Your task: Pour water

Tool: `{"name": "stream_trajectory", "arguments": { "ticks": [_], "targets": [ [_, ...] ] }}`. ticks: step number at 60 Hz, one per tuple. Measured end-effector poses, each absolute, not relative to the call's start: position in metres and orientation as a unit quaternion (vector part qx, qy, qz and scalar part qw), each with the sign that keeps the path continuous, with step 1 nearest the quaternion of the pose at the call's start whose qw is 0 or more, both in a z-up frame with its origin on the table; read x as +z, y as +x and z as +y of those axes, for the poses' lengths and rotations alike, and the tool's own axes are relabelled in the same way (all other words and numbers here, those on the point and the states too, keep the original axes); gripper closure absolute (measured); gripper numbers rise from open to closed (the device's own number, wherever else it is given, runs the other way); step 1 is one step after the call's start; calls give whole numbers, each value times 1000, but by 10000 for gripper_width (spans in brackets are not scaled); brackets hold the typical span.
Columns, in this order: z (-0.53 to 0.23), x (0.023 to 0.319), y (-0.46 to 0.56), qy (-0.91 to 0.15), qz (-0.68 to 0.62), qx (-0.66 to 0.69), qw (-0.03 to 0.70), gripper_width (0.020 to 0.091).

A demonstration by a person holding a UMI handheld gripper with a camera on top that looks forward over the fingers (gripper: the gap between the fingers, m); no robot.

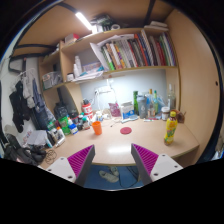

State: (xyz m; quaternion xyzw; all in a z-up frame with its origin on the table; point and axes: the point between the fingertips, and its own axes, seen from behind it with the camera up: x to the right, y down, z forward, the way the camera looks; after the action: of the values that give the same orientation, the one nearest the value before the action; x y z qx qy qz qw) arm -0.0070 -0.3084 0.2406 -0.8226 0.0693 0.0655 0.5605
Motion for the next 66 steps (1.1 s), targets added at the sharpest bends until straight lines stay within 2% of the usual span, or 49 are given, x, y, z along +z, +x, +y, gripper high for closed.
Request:
{"name": "stream_trajectory", "arguments": {
  "ticks": [14, 27, 35, 46, 58, 66],
  "targets": [
    [-309, 241, -18, -815, 65, 31, 576, 304],
    [-303, 220, 56, -808, 90, -11, 582, 308],
    [-282, 195, 135, -805, 105, -56, 582, 305],
    [-221, 138, 237, -790, 127, -86, 594, 304],
    [-149, 80, 303, -784, 136, -82, 600, 305],
    [-116, 68, 323, -776, 128, -77, 613, 305]
  ]
}}
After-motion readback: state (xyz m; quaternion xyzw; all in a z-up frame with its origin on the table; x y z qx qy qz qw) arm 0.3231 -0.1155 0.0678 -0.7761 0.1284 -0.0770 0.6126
